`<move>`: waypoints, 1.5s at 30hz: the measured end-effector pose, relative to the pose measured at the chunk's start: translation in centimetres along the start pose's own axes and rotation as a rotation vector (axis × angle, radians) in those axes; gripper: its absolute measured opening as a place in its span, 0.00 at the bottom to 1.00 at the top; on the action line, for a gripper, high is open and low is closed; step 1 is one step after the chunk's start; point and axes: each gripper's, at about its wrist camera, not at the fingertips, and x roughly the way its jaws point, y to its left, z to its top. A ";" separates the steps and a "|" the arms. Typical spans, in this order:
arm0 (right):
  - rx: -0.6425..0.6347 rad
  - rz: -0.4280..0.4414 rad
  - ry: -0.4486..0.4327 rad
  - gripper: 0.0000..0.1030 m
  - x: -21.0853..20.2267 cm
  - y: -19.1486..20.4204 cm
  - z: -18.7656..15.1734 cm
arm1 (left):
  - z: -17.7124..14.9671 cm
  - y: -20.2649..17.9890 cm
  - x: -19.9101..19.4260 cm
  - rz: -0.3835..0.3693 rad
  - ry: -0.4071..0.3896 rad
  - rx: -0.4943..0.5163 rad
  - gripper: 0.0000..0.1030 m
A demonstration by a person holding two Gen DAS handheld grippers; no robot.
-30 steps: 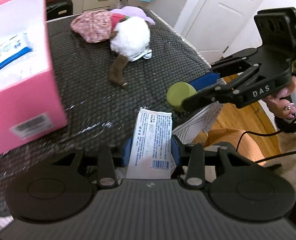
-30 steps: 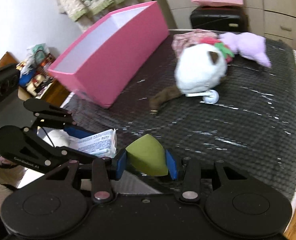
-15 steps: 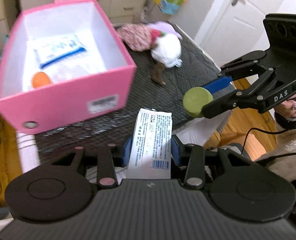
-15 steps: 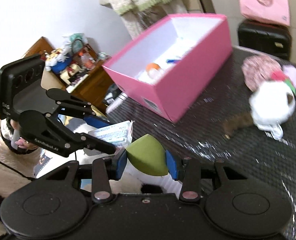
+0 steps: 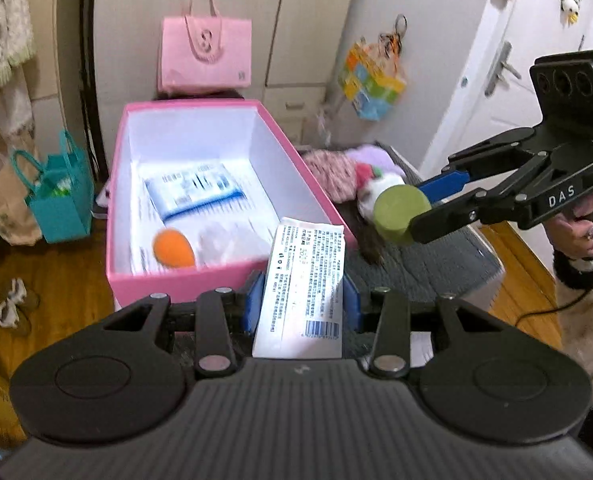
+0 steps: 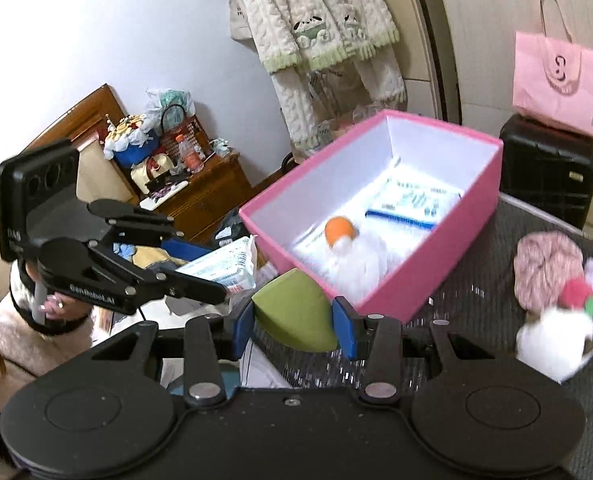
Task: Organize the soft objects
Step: 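Carry the wipes packet and green sponge with both tools over the pink box, then open both tools to drop the packet and sponge into the box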
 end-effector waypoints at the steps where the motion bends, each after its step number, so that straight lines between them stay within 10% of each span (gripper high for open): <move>1: -0.002 -0.002 -0.001 0.47 0.5 -0.1 0.5 | 0.3 0.3 0.1 0.008 -0.012 -0.002 0.39; 12: 0.058 -0.077 -0.044 0.47 5.3 -3.7 4.6 | 4.9 4.6 5.7 0.137 -0.109 0.013 0.39; 26: 0.176 -0.159 0.037 0.47 12.3 -9.1 8.6 | 7.8 8.7 15.8 0.083 0.199 -0.064 0.39; 45: 0.150 -0.239 0.039 0.59 16.4 -10.6 11.3 | 7.5 7.9 12.3 0.116 0.160 -0.040 0.58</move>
